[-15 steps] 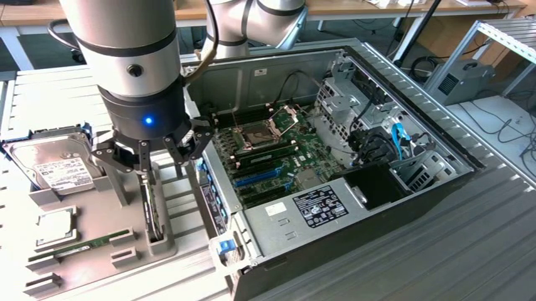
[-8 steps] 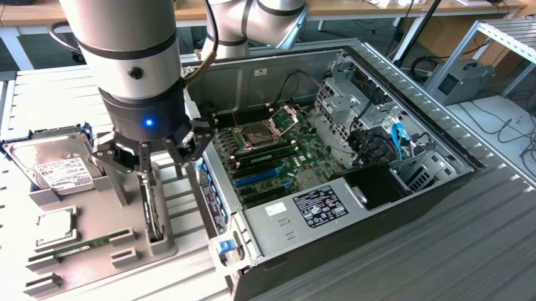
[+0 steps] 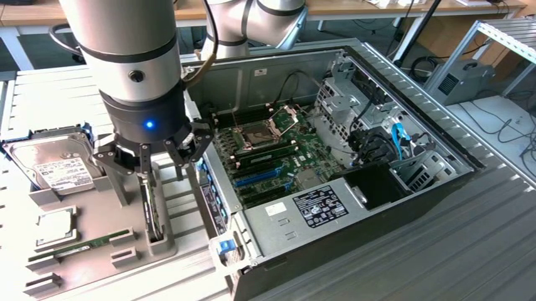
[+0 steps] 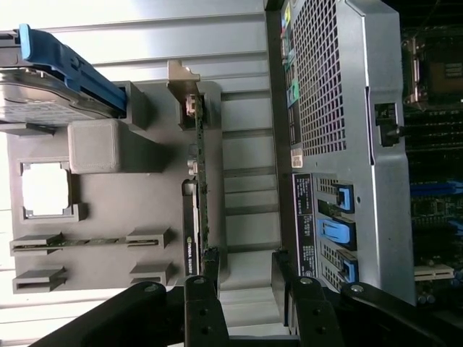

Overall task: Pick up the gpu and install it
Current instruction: 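Pick up the gpu and move the gpu toward the slot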

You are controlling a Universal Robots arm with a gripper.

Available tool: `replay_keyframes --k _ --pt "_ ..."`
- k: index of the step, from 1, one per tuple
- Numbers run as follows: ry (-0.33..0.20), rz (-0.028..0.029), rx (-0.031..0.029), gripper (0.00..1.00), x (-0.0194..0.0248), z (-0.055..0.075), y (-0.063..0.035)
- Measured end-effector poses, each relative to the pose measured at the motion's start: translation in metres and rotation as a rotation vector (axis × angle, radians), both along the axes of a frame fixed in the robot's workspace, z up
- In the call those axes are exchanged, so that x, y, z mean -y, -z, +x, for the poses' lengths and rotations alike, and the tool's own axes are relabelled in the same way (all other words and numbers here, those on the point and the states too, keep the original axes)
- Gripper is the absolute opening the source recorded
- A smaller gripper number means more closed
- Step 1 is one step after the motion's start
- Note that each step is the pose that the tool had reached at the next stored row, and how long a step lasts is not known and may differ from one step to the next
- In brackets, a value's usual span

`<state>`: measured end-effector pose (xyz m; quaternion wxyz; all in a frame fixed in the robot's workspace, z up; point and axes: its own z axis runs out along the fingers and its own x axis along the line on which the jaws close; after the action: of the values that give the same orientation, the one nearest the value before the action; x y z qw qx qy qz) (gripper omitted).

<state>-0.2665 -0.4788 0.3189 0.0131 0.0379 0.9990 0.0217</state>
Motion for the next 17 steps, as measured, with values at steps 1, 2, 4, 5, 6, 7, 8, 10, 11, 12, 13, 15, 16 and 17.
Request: replay_keyframes --k 1,2,4,5,6,7,8,10,11,12,13,15,16,17 --pt "0.0 0.0 0.0 0.42 0.0 0.0 0.0003" --pt "0.0 0.0 0.0 0.42 0.0 0.0 0.0006" --pt "0.0 0.0 0.0 0.42 0.0 0.0 0.0015" --pt "0.0 0.0 0.0 0.42 0.0 0.0 0.0018" --pt "0.0 0.0 0.0 0.42 0.0 0.0 0.0022" --pt "0.0 0.0 0.0 0.42 0.0 0.0 0.0025" --pt "0.0 0.0 0.0 0.42 0.0 0.0 0.0029" --pt "0.0 0.0 0.0 0.42 0.0 0.0 0.0035" --pt "0.0 0.0 0.0 0.42 0.0 0.0 0.0038" --pt "0.0 0.0 0.0 0.42 0.0 0.0 0.0041" --pt "0.0 0.0 0.0 0.42 0.0 0.0 0.0044" --pt "0.0 -0.0001 0.0 0.42 0.0 0.0 0.005" --pt "0.0 0.0 0.0 0.42 0.0 0.0 0.0056" --pt "0.0 0.0 0.0 0.42 0.0 0.0 0.006"
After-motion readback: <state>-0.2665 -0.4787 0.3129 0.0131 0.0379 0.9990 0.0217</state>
